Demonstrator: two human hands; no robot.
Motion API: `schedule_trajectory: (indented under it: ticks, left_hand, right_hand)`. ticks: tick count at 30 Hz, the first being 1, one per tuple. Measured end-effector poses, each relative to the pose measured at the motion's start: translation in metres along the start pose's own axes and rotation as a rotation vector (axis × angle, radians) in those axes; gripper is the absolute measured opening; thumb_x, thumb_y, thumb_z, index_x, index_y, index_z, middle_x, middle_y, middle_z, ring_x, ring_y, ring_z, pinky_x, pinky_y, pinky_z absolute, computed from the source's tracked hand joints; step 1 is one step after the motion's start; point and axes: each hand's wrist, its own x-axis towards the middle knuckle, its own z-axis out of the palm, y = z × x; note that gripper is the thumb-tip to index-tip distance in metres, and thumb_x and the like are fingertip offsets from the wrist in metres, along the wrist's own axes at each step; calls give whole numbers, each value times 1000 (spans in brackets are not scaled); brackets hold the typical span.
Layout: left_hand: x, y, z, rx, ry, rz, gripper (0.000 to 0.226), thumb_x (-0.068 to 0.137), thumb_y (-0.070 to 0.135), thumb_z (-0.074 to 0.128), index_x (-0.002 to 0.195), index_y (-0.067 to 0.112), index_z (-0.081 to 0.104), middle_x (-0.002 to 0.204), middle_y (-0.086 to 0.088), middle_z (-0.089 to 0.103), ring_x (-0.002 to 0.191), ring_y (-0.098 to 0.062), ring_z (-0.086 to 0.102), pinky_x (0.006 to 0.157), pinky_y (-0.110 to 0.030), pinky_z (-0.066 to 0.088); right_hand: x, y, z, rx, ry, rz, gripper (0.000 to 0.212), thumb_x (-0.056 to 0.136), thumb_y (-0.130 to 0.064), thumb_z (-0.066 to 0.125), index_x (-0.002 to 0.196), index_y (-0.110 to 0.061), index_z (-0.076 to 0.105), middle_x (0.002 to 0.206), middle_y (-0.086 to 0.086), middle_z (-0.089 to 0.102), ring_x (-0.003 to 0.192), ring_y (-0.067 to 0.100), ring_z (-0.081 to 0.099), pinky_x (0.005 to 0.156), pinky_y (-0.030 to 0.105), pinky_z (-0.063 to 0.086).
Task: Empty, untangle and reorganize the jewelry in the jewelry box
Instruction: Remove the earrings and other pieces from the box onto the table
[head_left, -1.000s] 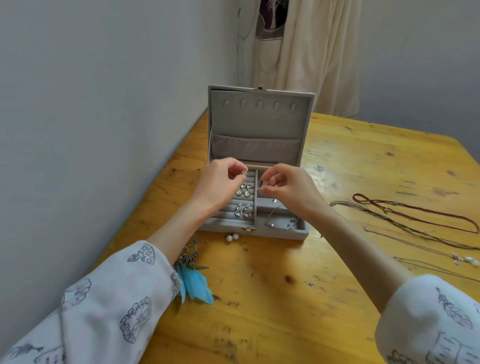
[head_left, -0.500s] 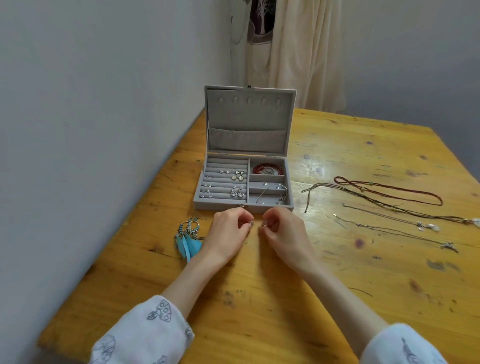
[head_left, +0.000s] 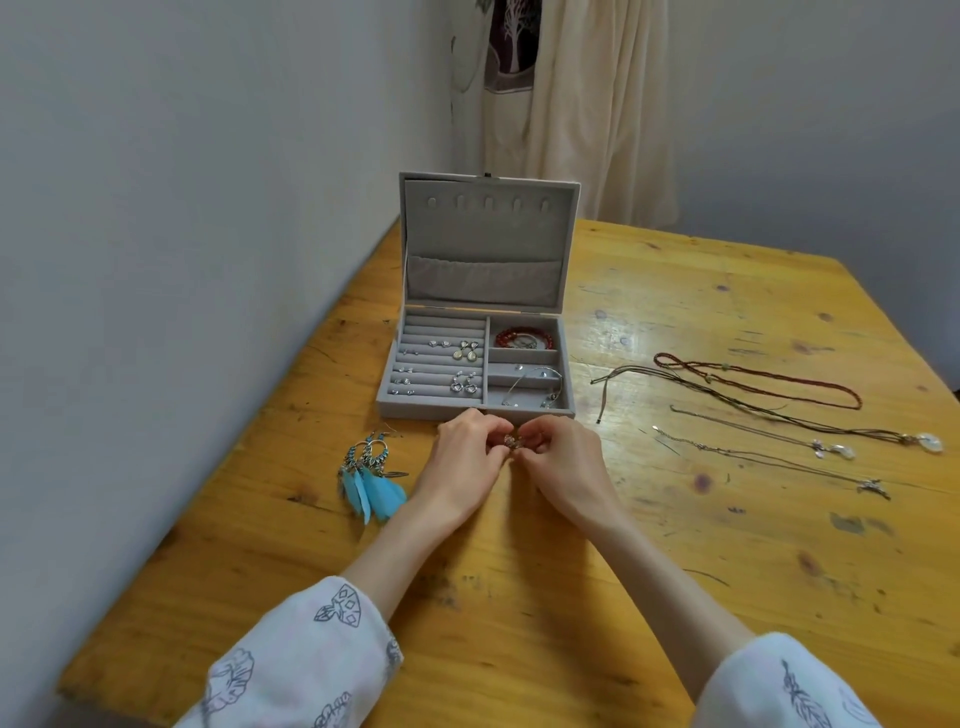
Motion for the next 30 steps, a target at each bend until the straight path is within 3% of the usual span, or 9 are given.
schedule_trajectory:
  ticks: [5,11,19,25,30]
  left_hand:
    - [-3,1,-12,-10,9,38,28,89,9,54,116,13,60,113,-3,61,101,-11,54,89,-18,39]
    - [22,-9,-48,53,62,85,23,90,10,53,110,13,64,112,-3,62,98,-7,52,87,-15,39]
    - [80,-44,-68,255,98,38,25,92,11,49,111,14,64,115,-6,61,110,-19,45,95,-31,36]
    - [107,-53,-62,403,100,75,28,91,19,52,117,16,61,118,-5,58,113,-22,39,94,-33,31]
    - [112,-60,-59,487,112,129,27,90,23,55,113,16,64,110,-4,59,106,-21,38,88,-32,32]
  right_hand:
    - [-6,0,-7,2,60,-44,28,84,-9,58,110,-8,65,102,8,70,94,19,63,84,25,46]
    - [12,-7,-14,-45,123,-91,22,90,-19,52,83,-8,70,77,4,69,69,16,60,64,26,43]
    - [81,-34,-3,-179,67,-237,25,92,-18,49,107,-13,67,105,9,66,97,24,58,86,40,47]
    - [121,-42,10,-266,39,-275,23,91,-17,50,105,-17,69,105,9,62,104,29,50,89,43,42]
    - [132,-53,25,-425,-22,-430,25,93,-26,48,110,-26,66,107,7,57,106,27,44,87,41,34]
